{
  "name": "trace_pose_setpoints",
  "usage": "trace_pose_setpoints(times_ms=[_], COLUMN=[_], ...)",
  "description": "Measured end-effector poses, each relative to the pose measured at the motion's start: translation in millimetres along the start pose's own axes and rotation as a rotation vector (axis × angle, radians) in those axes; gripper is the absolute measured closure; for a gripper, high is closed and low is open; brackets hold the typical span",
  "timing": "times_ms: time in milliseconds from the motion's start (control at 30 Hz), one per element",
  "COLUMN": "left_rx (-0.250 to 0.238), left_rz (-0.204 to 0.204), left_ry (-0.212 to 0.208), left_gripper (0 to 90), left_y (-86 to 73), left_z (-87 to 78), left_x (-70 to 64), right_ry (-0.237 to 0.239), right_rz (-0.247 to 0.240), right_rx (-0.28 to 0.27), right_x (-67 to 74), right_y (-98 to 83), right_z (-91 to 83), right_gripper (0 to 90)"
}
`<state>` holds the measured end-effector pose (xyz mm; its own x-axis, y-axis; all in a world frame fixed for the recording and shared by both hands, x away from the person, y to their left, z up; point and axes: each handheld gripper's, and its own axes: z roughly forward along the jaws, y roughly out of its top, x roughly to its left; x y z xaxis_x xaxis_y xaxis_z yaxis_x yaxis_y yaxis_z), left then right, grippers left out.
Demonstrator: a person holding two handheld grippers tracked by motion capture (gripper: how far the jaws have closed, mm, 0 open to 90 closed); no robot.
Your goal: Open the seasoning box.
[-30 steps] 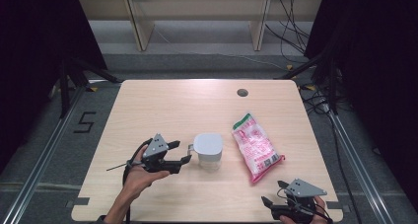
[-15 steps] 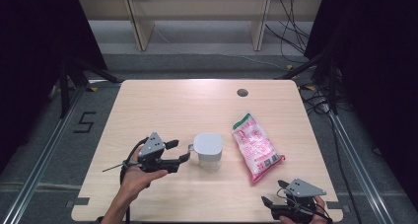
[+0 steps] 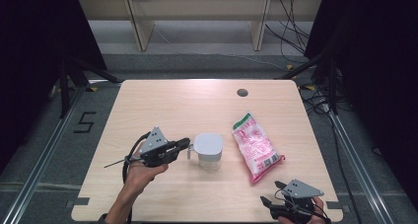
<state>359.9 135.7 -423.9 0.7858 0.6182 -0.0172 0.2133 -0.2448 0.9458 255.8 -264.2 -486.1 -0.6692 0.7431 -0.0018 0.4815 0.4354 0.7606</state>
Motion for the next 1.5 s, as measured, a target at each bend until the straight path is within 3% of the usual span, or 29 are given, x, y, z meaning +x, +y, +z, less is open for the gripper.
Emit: trace_pose_setpoints(times_ms=[33,200,300,333,367,400,433,600,633,667,733,767,800,867,900,967,1133,1267,1333,1467,1500], left_rx=[0.008,0.029,0.043,0.046,0.050,0.052,0.050,0.045,0.046,0.042,0.043,0.049,0.052,0.054,0.050,0.040,0.037,0.040,0.036,0.034,0.032], left_rz=[0.000,0.008,-0.009,-0.001,-0.003,0.005,-0.015,-0.015,0.008,-0.021,-0.015,-0.009,-0.004,-0.002,-0.022,-0.035,-0.031,-0.014,-0.041,-0.038,-0.040], left_ry=[-0.004,-0.012,-0.009,-0.007,-0.004,-0.002,0.004,0.010,0.008,0.012,0.013,0.013,0.005,-0.005,0.004,0.001,0.000,-0.006,-0.004,-0.011,-0.009], left_gripper=[87.7,89.0,89.0,89.0,89.0,89.0,89.0,88.7,88.7,88.7,88.6,88.6,88.4,88.1,88.2,88.1,88.0,87.8,87.7,87.6,87.6], left_y=[0.7,-0.1,-3.5,-4.6,-5.7,-6.6,-7.6,-8.2,-7.8,-8.6,-8.8,-9.1,-8.7,-8.5,-9.4,-10.3,-10.5,-10.2,-11.1,-11.3,-11.8], left_z=[5.9,20.3,26.3,27.6,28.6,29.6,29.8,29.3,29.4,29.6,29.1,28.3,27.8,27.4,27.2,27.4,27.2,27.0,27.3,26.9,26.9], left_x=[-0.5,0.4,1.0,2.0,2.5,3.9,4.0,4.3,5.7,4.7,5.5,6.1,6.6,7.9,8.0,7.9,10.0,11.5,9.6,11.6,11.2], right_ry=[-0.031,-0.027,-0.033,-0.022,-0.033,-0.031,-0.028,-0.021,-0.015,-0.007,-0.005,0.005,0.021,0.042,0.039,0.043,0.040,0.070,0.080,0.092,0.088], right_rz=[-0.005,0.006,-0.005,0.035,-0.009,-0.014,-0.021,-0.010,-0.015,-0.015,-0.027,-0.026,-0.041,-0.020,-0.064,-0.091,-0.115,-0.132,-0.129,-0.161,-0.147], right_rx=[-0.015,-0.011,-0.013,-0.002,-0.016,-0.011,-0.011,-0.011,-0.033,-0.049,-0.059,-0.062,-0.101,-0.110,-0.118,-0.142,-0.185,-0.207,-0.210,-0.227,-0.225], right_x=[0.9,1.2,1.5,4.6,1.9,1.7,1.4,2.4,1.6,1.2,0.4,0.9,0.2,0.7,-0.3,-0.1,2.8,0.3,0.6,2.7,3.9], right_y=[-0.3,0.1,0.4,0.6,1.1,1.1,1.2,2.3,4.3,5.6,7.9,10.5,16.9,19.3,28.7,38.5,57.0,75.5,82.2,96.2,98.8], right_z=[-0.5,-0.2,-0.7,-1.0,-0.3,-0.3,-0.1,0.8,1.0,1.7,2.3,3.1,4.6,5.7,11.5,18.4,30.4,50.2,56.4,67.0,69.2], right_gripper=[29.9,29.9,30.1,30.1,30.1,30.3,30.5,35.0,39.0,41.0,43.3,45.9,54.6,55.0,60.1,65.5,71.8,84.7,87.2,90.0,90.0])
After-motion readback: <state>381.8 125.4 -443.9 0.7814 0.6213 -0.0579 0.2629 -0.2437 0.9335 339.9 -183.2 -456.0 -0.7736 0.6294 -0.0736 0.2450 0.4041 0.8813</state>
